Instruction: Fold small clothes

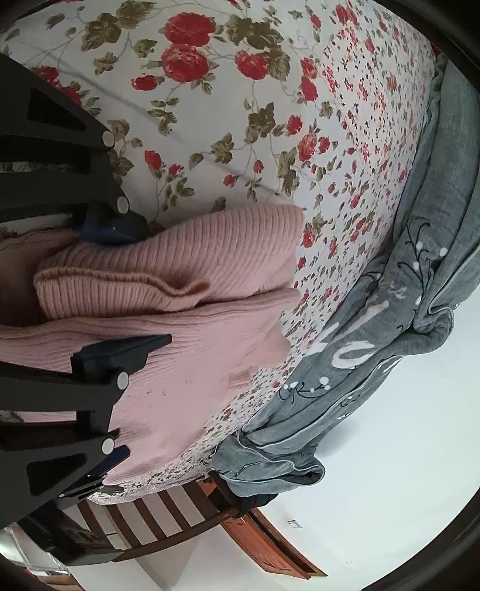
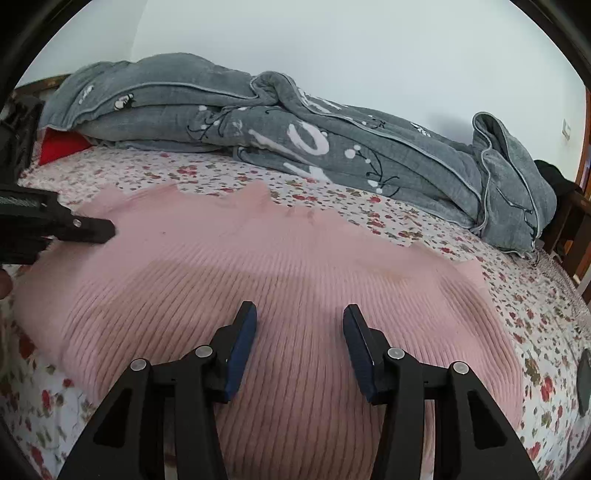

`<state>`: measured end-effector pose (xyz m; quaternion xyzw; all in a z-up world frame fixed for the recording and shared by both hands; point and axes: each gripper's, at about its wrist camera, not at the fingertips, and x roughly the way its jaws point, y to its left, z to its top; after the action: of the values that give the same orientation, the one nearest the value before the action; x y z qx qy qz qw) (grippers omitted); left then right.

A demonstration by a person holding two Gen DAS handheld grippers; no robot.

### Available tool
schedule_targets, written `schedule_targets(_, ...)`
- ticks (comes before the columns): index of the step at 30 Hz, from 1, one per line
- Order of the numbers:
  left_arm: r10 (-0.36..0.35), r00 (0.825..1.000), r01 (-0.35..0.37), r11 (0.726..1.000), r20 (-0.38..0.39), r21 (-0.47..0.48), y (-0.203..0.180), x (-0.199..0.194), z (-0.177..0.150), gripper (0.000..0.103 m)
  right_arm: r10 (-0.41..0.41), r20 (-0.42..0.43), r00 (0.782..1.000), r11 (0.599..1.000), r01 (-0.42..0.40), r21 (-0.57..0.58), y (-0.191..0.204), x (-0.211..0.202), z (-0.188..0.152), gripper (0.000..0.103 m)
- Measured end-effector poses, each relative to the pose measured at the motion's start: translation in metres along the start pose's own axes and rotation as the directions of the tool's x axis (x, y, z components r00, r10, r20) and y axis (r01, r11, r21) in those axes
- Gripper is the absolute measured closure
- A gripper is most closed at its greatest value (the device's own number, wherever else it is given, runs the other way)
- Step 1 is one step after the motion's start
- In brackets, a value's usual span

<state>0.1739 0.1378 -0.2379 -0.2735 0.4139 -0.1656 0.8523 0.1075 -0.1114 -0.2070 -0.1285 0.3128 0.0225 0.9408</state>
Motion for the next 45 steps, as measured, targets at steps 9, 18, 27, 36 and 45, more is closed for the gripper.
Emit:
schedule_targets(9,0.047,0.999,-0.046,0.997,0.009,-0.061,-0.006,-0.006,0.000,0.076,0.182,-0.043,0.982,0.980,-0.185,-0.071,-0.017,-0.041,-0.014,0.055)
schedule_targets(18,0.108,0.994,-0.108,0.994,0.009,0.020,-0.096,-0.029,0.034,0.080,-0.013,0.167,0.986,0.974,-0.025,0.227,-0.159,-0.087,-0.010,0.052)
schedule_targets(27,0.170,0.985,-0.165,0.977,-0.025,0.137,-0.245,0.030,0.020,0.080,-0.082,0.124,0.989,0.861,0.008,0.508,-0.266,-0.086,-0.039,0.052)
schedule_targets(36,0.148,0.955,-0.083,0.965,-0.258,0.248,-0.311,0.132,-0.047,0.077,-0.145,0.138,0.980,0.843,0.050,0.536,-0.288,-0.095,-0.052,0.052)
schedule_targets(45,0.082,0.995,-0.066,0.967,-0.054,0.244,-0.257,0.035,-0.005,0.043,0.146,0.183,0.972,0.804,-0.224,0.551,-0.268,-0.079,-0.036,0.046)
